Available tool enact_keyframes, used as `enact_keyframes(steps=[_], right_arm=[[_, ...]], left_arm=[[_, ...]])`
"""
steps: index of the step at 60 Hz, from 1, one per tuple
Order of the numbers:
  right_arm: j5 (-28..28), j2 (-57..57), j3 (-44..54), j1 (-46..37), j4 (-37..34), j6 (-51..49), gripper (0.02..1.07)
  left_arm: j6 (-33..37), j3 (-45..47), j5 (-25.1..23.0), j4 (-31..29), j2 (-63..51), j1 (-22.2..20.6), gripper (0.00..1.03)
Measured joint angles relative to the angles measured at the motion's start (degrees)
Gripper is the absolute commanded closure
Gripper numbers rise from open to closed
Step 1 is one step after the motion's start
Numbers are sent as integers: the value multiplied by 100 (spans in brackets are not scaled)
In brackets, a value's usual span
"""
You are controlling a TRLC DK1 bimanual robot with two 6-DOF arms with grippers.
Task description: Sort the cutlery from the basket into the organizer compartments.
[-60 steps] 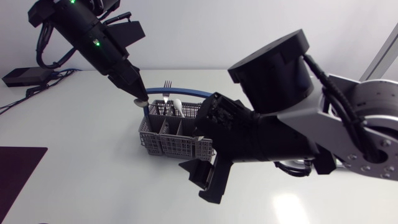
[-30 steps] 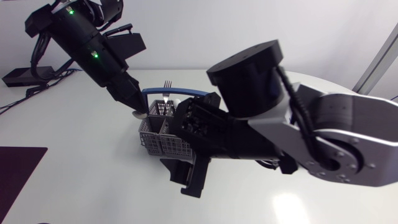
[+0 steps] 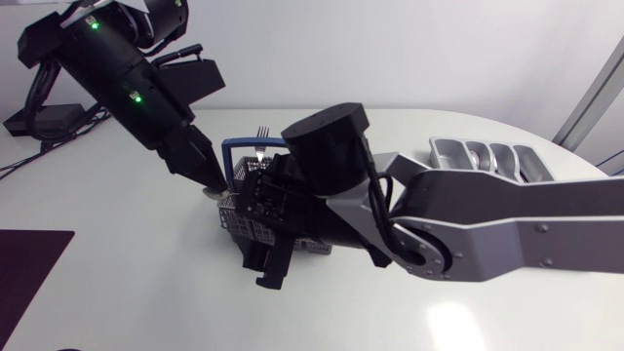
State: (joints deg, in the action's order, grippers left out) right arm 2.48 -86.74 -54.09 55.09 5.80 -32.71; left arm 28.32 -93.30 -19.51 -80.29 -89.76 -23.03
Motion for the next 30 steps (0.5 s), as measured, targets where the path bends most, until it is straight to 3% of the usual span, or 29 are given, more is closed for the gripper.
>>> enact_keyframes(steps=[8, 14, 22, 30], right_arm=[[-39, -111, -31, 0, 195, -59, 34], [-46, -162, -35, 0, 350, -85, 50], [-85, -214, -61, 0, 411, -129, 55], [-83, -308, -122, 0, 492, -170, 68]], left_arm=[[2, 44, -2, 0, 7, -15, 100], [2, 48, -4, 2, 37, -63, 100], [2, 48, -7, 0, 52, -101, 100], [0, 59, -20, 2, 57, -144, 100]])
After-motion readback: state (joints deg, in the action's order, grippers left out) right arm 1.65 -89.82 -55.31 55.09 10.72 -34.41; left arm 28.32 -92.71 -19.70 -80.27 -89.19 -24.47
